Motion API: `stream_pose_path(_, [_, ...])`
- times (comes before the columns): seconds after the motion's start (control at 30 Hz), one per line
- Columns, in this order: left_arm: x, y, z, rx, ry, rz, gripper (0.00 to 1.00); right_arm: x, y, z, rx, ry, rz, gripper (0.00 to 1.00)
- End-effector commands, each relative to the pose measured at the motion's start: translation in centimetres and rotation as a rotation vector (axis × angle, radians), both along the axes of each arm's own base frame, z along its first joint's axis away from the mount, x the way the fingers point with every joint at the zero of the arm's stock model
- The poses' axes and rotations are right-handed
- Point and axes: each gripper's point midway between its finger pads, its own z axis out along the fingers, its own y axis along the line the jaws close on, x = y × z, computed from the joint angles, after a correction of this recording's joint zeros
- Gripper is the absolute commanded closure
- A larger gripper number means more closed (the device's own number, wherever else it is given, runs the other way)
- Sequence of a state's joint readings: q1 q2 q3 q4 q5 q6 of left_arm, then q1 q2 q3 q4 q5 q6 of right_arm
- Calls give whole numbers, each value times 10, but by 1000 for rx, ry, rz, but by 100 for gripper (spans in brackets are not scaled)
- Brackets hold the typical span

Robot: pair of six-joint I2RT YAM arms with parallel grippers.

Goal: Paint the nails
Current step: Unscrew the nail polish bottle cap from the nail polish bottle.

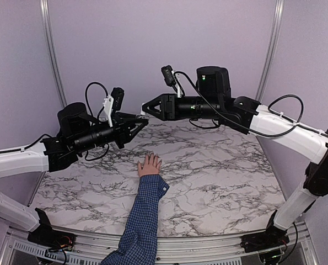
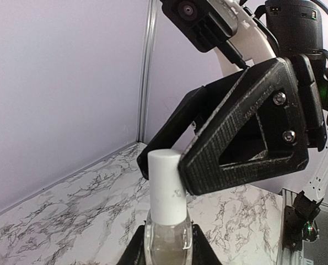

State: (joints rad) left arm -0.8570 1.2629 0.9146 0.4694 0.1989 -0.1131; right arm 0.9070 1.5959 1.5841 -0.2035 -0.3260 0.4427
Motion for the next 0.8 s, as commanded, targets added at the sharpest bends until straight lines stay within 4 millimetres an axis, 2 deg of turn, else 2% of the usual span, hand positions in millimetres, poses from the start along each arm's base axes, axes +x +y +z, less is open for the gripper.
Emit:
stream_pose_path(0.0, [13,6,1,2,-34,93,100,8,0,10,11,21,-59,60])
stream_pose_path(0.37, [23,3,-13,63,-41,156,100,17,13,2,29,91,-78,65])
stream_pose_path(0.57, [25,-1,-13,84,-47,161,100,19,17,-2,16,103,-83,67])
stream_pose_path(0.77, [24,-1,-11,82,-50,160,100,19,16,-1,11,88,-83,87])
